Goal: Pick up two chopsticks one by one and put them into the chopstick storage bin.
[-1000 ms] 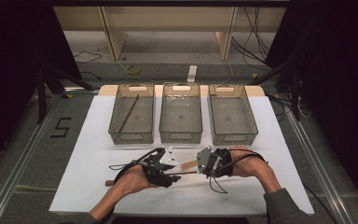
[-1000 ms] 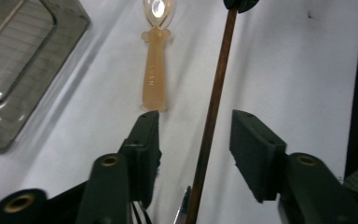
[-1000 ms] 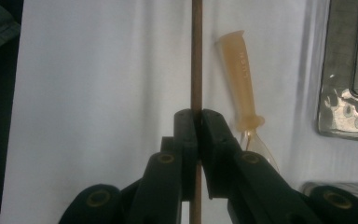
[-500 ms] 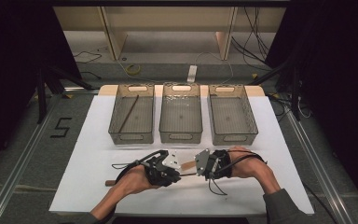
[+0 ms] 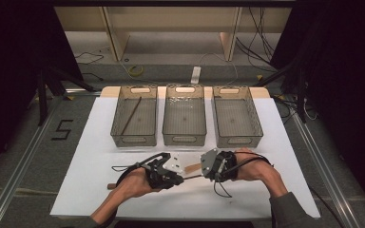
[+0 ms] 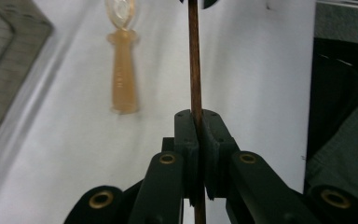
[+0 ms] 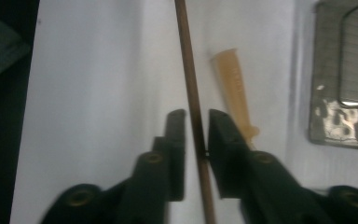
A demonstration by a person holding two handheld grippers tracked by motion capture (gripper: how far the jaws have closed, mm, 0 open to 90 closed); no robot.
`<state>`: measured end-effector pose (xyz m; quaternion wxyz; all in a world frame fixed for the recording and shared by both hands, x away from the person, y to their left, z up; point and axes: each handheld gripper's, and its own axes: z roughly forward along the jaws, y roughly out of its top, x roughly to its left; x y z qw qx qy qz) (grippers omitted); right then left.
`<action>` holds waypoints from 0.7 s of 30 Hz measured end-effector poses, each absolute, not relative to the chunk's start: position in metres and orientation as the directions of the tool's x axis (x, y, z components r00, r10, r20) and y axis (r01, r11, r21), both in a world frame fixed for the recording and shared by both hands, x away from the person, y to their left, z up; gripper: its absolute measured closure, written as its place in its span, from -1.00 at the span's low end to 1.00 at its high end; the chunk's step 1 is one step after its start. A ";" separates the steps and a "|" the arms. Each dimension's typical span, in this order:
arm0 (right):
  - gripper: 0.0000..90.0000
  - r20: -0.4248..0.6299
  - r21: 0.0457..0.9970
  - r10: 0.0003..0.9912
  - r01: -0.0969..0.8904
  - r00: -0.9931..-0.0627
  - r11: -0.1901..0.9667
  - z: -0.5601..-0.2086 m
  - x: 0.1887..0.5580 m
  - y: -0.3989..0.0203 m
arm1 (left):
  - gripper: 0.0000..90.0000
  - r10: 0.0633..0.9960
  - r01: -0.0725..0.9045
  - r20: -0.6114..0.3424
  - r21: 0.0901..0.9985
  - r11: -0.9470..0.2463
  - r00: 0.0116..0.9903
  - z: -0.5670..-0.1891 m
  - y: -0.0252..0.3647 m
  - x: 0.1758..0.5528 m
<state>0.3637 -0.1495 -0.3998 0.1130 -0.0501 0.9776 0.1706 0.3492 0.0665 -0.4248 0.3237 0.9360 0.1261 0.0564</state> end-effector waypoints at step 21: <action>-0.18 -0.205 0.686 0.293 0.076 -0.934 0.723 -0.384 0.371 -0.180 | 0.90 0.558 0.409 -0.015 0.697 -0.589 0.830 -0.408 0.113 0.373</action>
